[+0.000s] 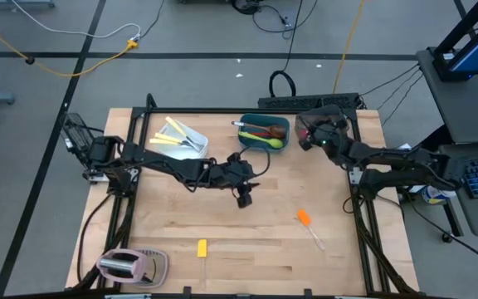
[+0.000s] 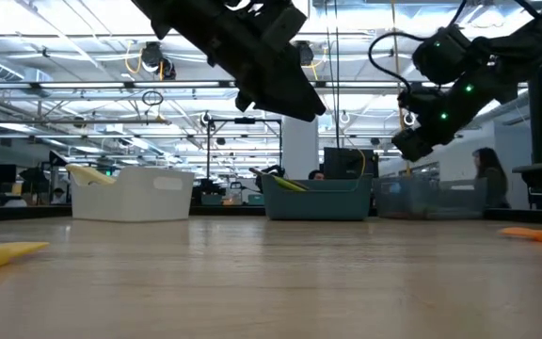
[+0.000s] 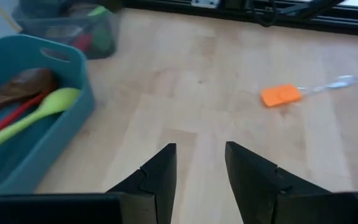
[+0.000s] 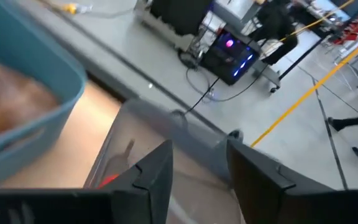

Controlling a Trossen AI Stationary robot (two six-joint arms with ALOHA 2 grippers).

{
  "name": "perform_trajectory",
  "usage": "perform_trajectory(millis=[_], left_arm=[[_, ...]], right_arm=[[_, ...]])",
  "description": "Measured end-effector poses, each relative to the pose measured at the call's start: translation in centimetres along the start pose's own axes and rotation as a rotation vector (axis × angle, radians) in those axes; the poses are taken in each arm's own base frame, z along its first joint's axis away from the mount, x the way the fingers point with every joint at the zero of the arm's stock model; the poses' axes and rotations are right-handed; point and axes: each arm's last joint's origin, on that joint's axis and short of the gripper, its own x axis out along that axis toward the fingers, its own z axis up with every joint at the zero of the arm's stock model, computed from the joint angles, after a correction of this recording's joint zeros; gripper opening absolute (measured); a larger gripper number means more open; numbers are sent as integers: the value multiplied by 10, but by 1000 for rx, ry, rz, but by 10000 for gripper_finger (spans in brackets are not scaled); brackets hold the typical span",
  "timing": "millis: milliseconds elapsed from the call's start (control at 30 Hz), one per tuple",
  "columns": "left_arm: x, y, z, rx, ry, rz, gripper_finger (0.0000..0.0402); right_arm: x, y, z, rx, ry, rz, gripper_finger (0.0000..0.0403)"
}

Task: Pick & Place Kitchen Items
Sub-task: Put the yellow spatula into the black bin

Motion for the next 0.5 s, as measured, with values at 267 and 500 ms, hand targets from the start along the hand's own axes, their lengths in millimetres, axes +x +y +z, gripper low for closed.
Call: perform_trajectory(millis=[267,500], left_arm=[[-5,-19,-6,-8,30,-56,143],[-13,-34,-29,-188,228,-32,143]], right_arm=[[4,-5,6,109,-47,-8,146],[-1,6,6,190,-57,262,145]])
